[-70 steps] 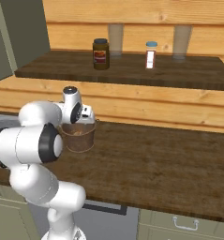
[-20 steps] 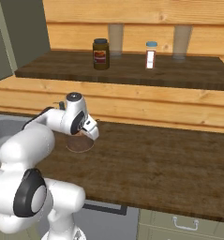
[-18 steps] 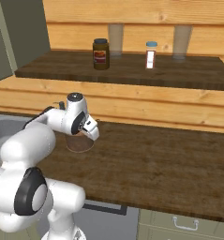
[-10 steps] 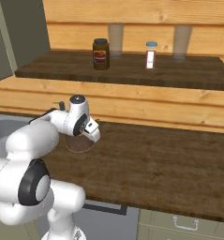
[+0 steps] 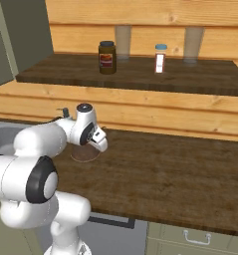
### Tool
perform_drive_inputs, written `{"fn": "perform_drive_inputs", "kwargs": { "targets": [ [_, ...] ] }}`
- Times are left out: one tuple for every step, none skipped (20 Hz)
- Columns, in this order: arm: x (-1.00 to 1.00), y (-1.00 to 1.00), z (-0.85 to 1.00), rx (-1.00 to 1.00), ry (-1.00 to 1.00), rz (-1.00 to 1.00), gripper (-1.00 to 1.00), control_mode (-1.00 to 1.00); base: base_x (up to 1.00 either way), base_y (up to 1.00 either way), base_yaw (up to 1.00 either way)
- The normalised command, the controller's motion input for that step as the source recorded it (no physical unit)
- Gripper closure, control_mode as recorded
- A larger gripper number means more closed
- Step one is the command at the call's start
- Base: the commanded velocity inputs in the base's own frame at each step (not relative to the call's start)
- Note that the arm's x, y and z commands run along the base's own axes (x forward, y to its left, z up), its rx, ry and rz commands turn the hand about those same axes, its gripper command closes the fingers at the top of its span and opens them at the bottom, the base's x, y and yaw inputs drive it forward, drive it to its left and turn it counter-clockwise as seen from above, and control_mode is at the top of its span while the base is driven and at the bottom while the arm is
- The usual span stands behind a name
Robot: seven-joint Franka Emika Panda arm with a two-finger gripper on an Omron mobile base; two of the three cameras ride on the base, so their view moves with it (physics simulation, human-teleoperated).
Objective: Open the cabinet, pick up the bread from the cabinet and place it in the basket. Then move the basket to the dining counter.
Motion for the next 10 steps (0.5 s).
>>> {"fn": "perform_drive_inputs", "kwargs": {
  "targets": [
    [0.24,0.0,-0.04,0.0,0.04,-0.01,-1.0,-1.0,0.0,0.0,0.0],
    [0.21,0.0,-0.02,0.0,0.04,0.0,-1.0,-1.0,0.0,0.0,0.0],
    [0.19,0.0,-0.01,0.0,0.04,0.0,-1.0,-1.0,0.0,0.0,0.0],
    [0.19,0.0,0.0,0.0,0.03,0.0,-1.0,-1.0,0.0,0.0,0.0],
    [0.2,0.0,0.0,0.0,0.03,0.0,-1.0,-1.0,0.0,0.0,0.0],
    [0.2,0.0,0.0,0.0,0.03,0.0,-1.0,-1.0,0.0,0.0,0.0],
    [0.15,0.0,0.0,0.0,0.03,0.0,-1.0,-1.0,0.0,0.0,0.0],
    [0.14,0.0,-0.01,0.0,0.04,0.0,-1.0,-1.0,0.0,0.0,0.0],
    [0.14,0.0,-0.04,0.0,0.04,0.0,-1.0,-1.0,0.0,0.0,0.0],
    [0.08,0.0,-0.06,0.0,0.04,0.0,-1.0,-1.0,0.0,0.0,0.0]
  ]
}}
